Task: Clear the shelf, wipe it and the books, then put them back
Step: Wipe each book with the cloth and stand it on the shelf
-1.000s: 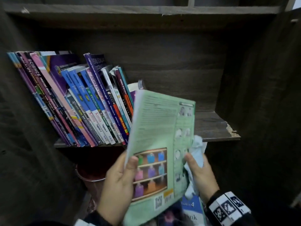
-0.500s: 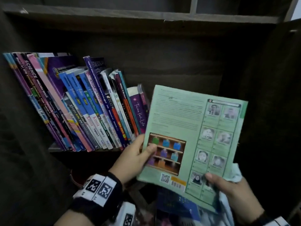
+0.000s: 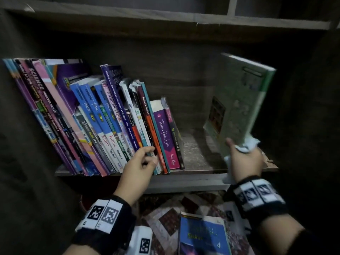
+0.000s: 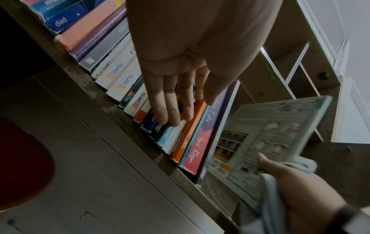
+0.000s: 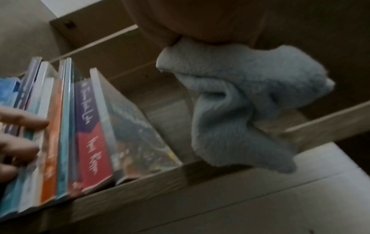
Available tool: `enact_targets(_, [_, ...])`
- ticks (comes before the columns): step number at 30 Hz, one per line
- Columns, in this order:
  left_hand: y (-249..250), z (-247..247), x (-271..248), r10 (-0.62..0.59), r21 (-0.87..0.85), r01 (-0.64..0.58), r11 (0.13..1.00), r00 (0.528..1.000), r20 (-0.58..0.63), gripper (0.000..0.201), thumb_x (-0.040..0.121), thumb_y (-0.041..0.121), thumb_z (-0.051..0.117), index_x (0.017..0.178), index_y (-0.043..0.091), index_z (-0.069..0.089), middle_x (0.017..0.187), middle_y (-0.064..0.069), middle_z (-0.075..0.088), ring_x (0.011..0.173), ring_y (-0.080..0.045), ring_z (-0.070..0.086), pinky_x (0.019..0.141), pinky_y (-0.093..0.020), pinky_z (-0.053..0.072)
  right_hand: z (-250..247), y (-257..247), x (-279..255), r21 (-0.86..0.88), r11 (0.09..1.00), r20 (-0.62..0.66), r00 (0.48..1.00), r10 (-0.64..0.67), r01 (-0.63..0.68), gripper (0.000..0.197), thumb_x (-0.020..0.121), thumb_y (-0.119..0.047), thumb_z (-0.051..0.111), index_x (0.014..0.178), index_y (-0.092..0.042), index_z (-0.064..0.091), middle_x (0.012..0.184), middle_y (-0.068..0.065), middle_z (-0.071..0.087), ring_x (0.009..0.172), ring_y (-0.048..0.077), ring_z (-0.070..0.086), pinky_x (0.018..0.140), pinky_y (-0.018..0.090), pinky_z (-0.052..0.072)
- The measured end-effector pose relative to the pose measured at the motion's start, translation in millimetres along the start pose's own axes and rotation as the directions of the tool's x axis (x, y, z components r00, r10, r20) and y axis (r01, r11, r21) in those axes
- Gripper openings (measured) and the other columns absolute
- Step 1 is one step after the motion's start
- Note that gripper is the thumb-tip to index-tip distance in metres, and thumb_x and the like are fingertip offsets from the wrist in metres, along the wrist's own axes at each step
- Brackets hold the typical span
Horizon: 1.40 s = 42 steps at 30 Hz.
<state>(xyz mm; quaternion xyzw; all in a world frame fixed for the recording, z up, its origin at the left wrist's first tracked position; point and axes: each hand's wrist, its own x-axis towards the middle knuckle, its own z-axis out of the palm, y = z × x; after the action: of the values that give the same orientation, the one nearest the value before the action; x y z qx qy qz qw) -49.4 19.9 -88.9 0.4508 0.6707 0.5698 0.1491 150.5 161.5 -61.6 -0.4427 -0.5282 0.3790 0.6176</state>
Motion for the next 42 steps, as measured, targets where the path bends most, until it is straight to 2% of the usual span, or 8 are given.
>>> enact_targets(5, [0.6, -1.5, -0.2, -0.005, -0.004, 0.005, 1.000, 1.000, 0.018, 0.025, 0.094, 0.022, 0.058, 0.106, 0.044, 0.051, 0.090, -0.002, 0.069, 0.091, -0.015, 0.065, 0.085, -0.032, 0.050, 69.8, 17.1, -18.2, -0.084, 0.993, 0.188, 0.978, 0.092, -0.077, 0.027, 0.084, -0.033, 0.071, 0.108, -0.024, 0.063, 0.085, 0.001, 0.068, 0.060, 0.004, 0.061, 0.049, 0.012, 0.043])
enact_targets(10, [0.6, -2.3, -1.5, -0.009, -0.005, 0.009, 1.000, 1.000, 0.028, 0.026, 0.094, 0.020, 0.059, 0.113, 0.036, 0.053, 0.092, 0.004, 0.069, 0.089, -0.010, 0.064, 0.084, -0.031, 0.050, 80.1, 38.8, -27.7, -0.048, 0.999, 0.612, 0.790, 0.018, 0.015, 0.046, 0.082, -0.043, 0.069, 0.125, -0.029, 0.058, 0.112, -0.013, 0.064, 0.102, 0.003, 0.061, 0.084, 0.019, 0.049])
enact_targets(14, [0.2, -2.4, -2.5, -0.013, 0.001, 0.013, 1.000, 0.999, 0.030, 0.027, 0.094, 0.016, 0.058, 0.113, 0.034, 0.053, 0.096, 0.002, 0.069, 0.092, -0.012, 0.065, 0.086, -0.029, 0.049, 64.5, 31.5, -20.7, 0.032, 0.999, 0.529, 0.848, -0.014, -0.004, 0.020, 0.095, -0.014, 0.054, 0.114, -0.019, 0.059, 0.098, -0.013, 0.064, 0.088, -0.009, 0.062, 0.074, 0.004, 0.044])
enact_targets(17, [0.7, -2.2, -2.8, -0.012, 0.005, 0.012, 1.000, 0.999, 0.033, 0.027, 0.094, 0.016, 0.058, 0.114, 0.033, 0.053, 0.096, 0.004, 0.068, 0.092, -0.012, 0.064, 0.086, -0.027, 0.049, 59.3, 30.2, -13.0, 0.043, 0.995, 0.439, 0.896, 0.061, -0.089, 0.011, 0.095, -0.028, 0.054, 0.100, -0.021, 0.061, 0.095, -0.001, 0.068, 0.084, 0.006, 0.064, 0.079, 0.024, 0.049])
enact_targets(27, [-1.9, -3.5, -3.6, -0.013, 0.020, 0.012, 1.000, 0.999, 0.044, 0.029, 0.094, 0.014, 0.057, 0.115, 0.034, 0.053, 0.100, 0.008, 0.066, 0.094, -0.013, 0.064, 0.088, -0.030, 0.050, 67.6, 35.8, -1.6, 0.134, 0.968, 0.171, 0.967, 0.189, -0.213, 0.029, 0.094, -0.044, 0.054, 0.107, -0.019, 0.060, 0.094, -0.004, 0.066, 0.099, 0.019, 0.061, 0.089, 0.029, 0.045])
enact_targets(36, [-1.5, -4.7, -5.4, -0.008, 0.007, 0.008, 1.000, 0.999, 0.050, 0.030, 0.094, 0.014, 0.057, 0.117, 0.032, 0.053, 0.102, 0.006, 0.065, 0.091, -0.012, 0.063, 0.084, -0.023, 0.049, 95.3, 22.4, 51.5, -0.105, 0.897, 0.225, 0.868, 0.443, -0.430, 0.068, 0.097, -0.057, 0.035, 0.138, -0.004, 0.045, 0.142, 0.013, 0.046, 0.131, 0.030, 0.043, 0.105, 0.032, 0.031])
enact_targets(40, [-2.8, -7.1, -4.0, -0.005, 0.010, 0.004, 1.000, 0.997, 0.072, 0.030, 0.095, 0.015, 0.057, 0.120, 0.032, 0.053, 0.101, 0.006, 0.064, 0.091, -0.012, 0.062, 0.084, -0.023, 0.049, 131.8, 39.6, 60.5, -0.254, 0.847, 0.381, 0.756, 0.531, -0.467, 0.116, 0.059, -0.093, 0.034, 0.141, -0.011, 0.043, 0.145, 0.012, 0.045, 0.131, 0.032, 0.045, 0.111, 0.047, 0.033])
enact_targets(42, [-2.7, -8.7, -3.4, -0.003, 0.011, 0.002, 1.000, 0.996, 0.092, 0.031, 0.095, 0.016, 0.056, 0.121, 0.032, 0.052, 0.102, 0.008, 0.064, 0.086, -0.004, 0.061, 0.080, -0.016, 0.048, 145.4, 40.8, 58.0, -0.270, 0.874, 0.468, 0.738, 0.486, -0.405, 0.101, 0.072, -0.086, 0.036, 0.141, -0.012, 0.044, 0.143, 0.007, 0.047, 0.132, 0.028, 0.045, 0.112, 0.044, 0.033])
